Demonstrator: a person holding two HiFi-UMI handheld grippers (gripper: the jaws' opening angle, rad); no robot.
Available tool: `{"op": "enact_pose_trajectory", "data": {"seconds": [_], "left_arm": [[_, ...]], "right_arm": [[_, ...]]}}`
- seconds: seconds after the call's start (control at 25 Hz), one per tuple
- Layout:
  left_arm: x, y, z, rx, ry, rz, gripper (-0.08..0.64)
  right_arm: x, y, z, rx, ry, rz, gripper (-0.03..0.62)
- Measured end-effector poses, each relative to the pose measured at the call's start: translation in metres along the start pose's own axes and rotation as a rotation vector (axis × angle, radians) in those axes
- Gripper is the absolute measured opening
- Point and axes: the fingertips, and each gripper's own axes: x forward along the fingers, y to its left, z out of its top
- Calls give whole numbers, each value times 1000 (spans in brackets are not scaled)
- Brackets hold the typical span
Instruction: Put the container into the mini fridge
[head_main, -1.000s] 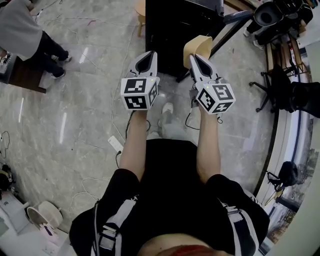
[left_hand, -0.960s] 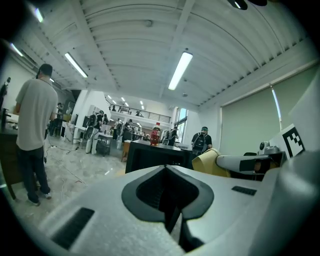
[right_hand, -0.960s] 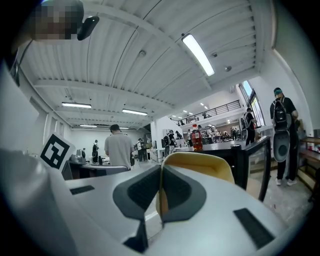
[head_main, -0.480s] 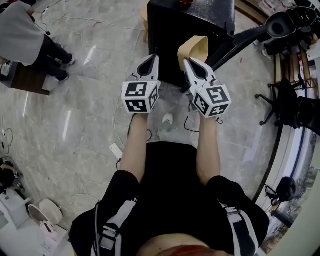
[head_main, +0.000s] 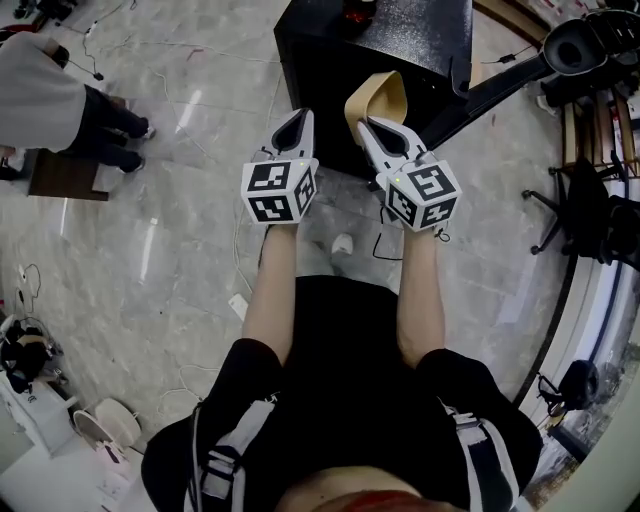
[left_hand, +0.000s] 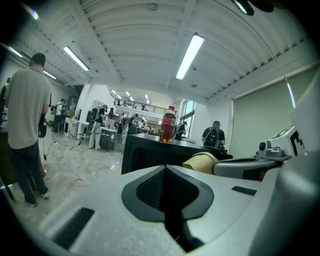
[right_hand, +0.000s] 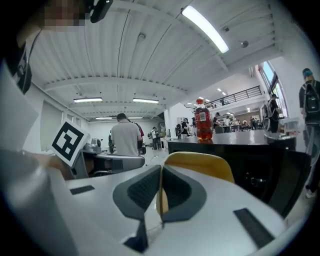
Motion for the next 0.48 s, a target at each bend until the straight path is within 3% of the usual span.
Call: {"op": "enact_pose_trajectory", "data": {"seconds": [0.24,0.48], "left_arm": [[21,2,4,9,12,-22,11],[32,13,2,9,28,-36,10]], "right_arm": [[13,-1,-3,-79,87,85,18],[36,3,-33,-329,308,155,18]]}}
